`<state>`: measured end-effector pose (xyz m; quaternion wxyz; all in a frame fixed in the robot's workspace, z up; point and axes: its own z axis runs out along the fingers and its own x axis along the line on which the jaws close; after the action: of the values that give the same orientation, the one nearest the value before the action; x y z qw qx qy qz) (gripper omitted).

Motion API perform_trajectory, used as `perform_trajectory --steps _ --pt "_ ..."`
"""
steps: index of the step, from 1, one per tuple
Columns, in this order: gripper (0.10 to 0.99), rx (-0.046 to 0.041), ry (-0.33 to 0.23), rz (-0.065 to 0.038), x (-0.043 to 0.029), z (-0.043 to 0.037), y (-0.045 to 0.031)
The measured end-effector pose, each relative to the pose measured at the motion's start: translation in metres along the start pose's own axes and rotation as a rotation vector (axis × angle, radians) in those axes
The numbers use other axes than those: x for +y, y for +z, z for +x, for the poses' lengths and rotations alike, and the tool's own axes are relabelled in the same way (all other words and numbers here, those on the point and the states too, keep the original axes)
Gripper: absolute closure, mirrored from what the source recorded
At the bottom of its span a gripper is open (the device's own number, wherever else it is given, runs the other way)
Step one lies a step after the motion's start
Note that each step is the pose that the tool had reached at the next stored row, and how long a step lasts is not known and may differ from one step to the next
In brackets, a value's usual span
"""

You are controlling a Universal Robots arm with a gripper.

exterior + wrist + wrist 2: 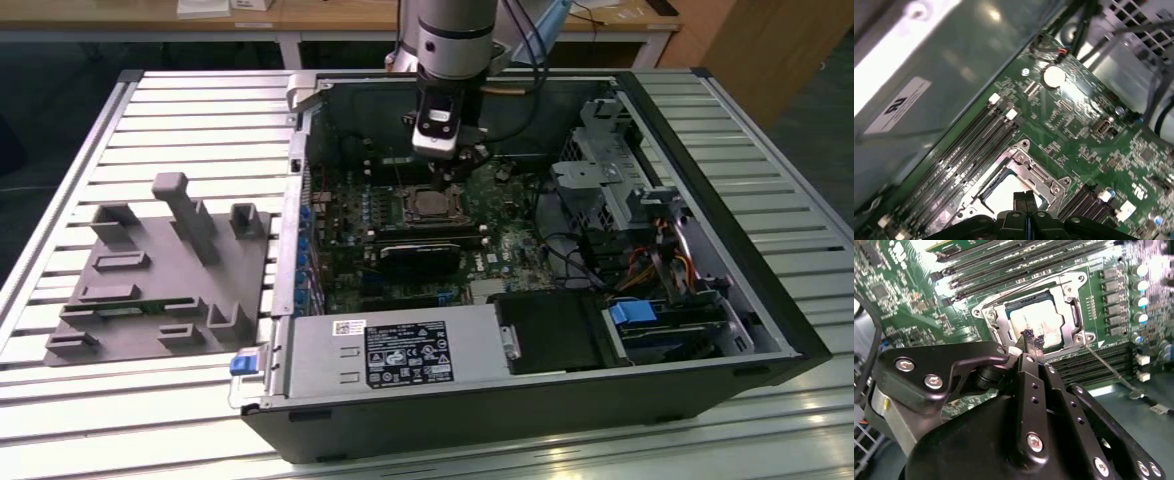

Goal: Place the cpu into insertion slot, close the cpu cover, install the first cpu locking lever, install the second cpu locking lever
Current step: 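Close the cpu cover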

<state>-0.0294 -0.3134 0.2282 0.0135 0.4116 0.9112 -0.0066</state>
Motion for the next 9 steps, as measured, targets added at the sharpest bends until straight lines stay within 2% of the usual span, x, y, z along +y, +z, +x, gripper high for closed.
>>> perform_trajectory --steps 9 --pt "0.984 -0.0001 -0.163 -0.005 0.0 0.0 0.0004"
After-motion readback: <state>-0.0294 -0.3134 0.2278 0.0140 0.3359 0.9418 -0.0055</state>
